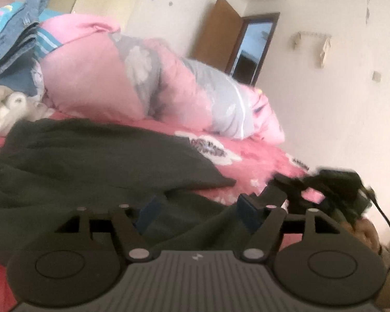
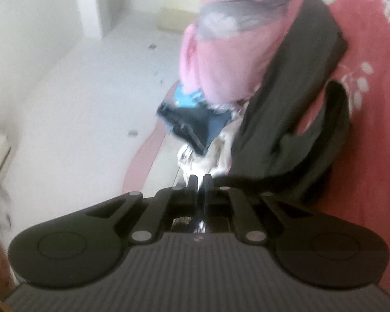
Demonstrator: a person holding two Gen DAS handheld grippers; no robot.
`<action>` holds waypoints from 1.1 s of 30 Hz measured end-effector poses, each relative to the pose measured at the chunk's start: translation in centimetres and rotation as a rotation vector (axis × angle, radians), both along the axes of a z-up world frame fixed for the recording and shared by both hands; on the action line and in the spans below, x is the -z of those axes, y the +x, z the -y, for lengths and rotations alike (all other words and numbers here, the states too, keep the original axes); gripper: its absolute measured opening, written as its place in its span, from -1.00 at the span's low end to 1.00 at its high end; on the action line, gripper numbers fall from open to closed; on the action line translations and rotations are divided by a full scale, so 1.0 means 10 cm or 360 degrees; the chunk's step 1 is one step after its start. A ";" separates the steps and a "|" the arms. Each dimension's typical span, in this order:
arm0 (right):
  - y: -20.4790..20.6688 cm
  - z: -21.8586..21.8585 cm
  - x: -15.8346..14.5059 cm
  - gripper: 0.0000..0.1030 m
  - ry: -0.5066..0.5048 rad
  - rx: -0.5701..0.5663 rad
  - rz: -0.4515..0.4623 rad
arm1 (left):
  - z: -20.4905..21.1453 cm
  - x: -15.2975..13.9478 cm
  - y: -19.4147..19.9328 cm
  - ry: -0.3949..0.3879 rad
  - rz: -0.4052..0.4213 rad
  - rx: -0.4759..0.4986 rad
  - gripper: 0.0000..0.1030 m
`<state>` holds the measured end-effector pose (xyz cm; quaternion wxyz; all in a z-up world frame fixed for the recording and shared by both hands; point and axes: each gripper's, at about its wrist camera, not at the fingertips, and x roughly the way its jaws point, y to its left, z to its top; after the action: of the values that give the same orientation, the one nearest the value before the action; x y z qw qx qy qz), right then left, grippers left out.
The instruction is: Fold clothes
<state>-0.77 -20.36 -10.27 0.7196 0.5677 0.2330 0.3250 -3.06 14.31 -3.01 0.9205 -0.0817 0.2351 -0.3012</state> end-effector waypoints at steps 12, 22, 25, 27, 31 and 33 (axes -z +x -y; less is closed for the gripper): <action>0.32 0.01 0.36 -0.87 0.0024 0.0071 -0.0244 | 0.33 0.22 -0.02 0.0262 -0.0072 0.0172 0.36; -0.60 -0.05 0.02 0.20 -0.0758 -0.0089 -0.0126 | 0.41 0.25 -0.09 0.0216 -0.0032 0.0290 0.36; -0.65 -0.22 0.20 0.19 -0.0759 -0.0124 -0.0149 | 0.42 0.20 -0.14 0.0227 -0.0008 0.0302 0.36; -0.65 -0.37 0.22 0.05 -0.0788 -0.0154 -0.0120 | 0.43 0.18 -0.20 0.0274 0.0011 0.0308 0.36; -0.63 -0.53 0.35 -0.83 -0.0736 -0.0242 -0.0209 | 0.42 0.20 -0.31 0.0368 0.0015 0.0314 0.36; -0.63 -0.59 0.38 -0.92 -0.0709 -0.0282 -0.0215 | 0.40 0.22 -0.35 0.0412 0.0005 0.0313 0.36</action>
<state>-7.07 -14.44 -14.08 0.7784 0.3929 0.3954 0.2887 -6.56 10.34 -5.25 0.8898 0.0615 0.2773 -0.3573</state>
